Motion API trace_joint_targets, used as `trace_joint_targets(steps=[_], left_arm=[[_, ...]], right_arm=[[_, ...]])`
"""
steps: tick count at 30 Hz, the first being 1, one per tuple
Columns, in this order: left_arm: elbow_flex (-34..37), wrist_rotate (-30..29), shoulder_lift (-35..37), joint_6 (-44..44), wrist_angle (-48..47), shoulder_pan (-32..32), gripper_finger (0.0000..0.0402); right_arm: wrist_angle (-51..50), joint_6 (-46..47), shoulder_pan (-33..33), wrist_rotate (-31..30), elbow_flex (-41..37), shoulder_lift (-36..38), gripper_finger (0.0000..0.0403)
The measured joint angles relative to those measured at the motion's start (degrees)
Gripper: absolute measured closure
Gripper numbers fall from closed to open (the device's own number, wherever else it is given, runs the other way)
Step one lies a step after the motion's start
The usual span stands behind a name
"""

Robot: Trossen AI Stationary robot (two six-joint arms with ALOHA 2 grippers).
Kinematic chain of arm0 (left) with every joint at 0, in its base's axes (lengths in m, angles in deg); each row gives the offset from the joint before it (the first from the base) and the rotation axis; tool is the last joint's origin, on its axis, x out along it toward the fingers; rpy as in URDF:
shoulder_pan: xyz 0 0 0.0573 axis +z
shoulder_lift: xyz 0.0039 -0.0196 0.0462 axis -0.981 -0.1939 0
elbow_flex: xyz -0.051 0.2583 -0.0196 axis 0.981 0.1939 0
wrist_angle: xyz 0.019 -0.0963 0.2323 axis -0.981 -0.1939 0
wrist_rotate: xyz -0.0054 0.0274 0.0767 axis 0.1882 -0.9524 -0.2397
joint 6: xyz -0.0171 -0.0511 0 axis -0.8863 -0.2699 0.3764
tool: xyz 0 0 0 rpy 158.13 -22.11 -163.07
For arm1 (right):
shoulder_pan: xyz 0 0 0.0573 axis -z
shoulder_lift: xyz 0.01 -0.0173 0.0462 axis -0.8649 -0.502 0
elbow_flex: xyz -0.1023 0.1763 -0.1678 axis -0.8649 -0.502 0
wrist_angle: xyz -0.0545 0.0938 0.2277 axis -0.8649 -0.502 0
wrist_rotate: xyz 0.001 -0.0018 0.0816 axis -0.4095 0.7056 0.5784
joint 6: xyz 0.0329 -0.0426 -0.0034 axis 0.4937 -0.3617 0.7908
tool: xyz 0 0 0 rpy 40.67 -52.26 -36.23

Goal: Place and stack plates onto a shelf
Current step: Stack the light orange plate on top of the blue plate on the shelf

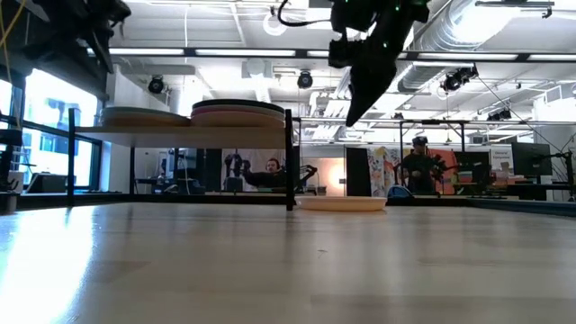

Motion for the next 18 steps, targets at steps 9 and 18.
trace_joint_targets(steps=[9,18], left_arm=[[0.00,0.11,4.90,-1.49,7.52,-9.39,0.0303],[0.00,0.11,4.54,-5.74,25.95,-19.27,0.0303]], right_arm=[[9.96,-9.05,4.25,4.68,-9.14,-0.02,0.0269],[20.37,-19.12,4.71,5.26,-18.50,-0.02,0.0269]])
